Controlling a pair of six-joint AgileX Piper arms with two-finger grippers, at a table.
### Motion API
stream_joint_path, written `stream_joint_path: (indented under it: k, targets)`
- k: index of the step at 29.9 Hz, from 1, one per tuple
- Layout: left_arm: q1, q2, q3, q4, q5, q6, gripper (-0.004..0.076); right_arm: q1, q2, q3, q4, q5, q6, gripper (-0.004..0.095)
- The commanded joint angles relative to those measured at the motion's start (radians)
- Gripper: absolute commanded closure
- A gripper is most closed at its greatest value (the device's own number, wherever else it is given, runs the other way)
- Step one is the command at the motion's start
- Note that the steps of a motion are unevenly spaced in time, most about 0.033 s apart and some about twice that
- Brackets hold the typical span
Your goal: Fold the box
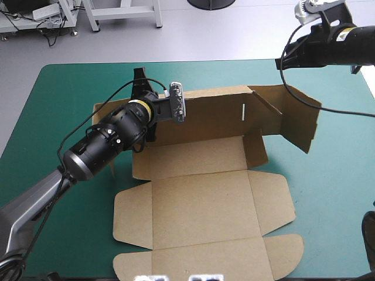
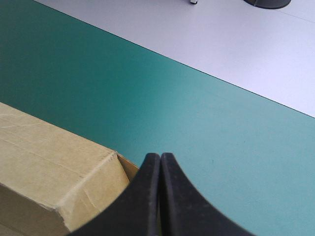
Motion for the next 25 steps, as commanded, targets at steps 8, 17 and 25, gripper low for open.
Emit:
stream_joint_path:
  k: [8, 17, 25]
  targets:
    - [-0.005, -0.104, 0.340, 0.997, -0.237, -0.821, 0.0733, -0.046, 0.245, -0.068, 0.139, -0.042, 0.052, 0.0928]
    - [-0.003, -0.106, 0.398, 1.085, -0.240, -0.981, 0.0733, -0.044, 0.444, -0.220, 0.199, -0.042, 0.086, 0.0928]
    - [0.000, -0.093, 0.398, 1.085, -0.214, -0.985, 0.0733, -0.037, 0.419, -0.053, 0.232, 0.011, 0.080, 0.0928]
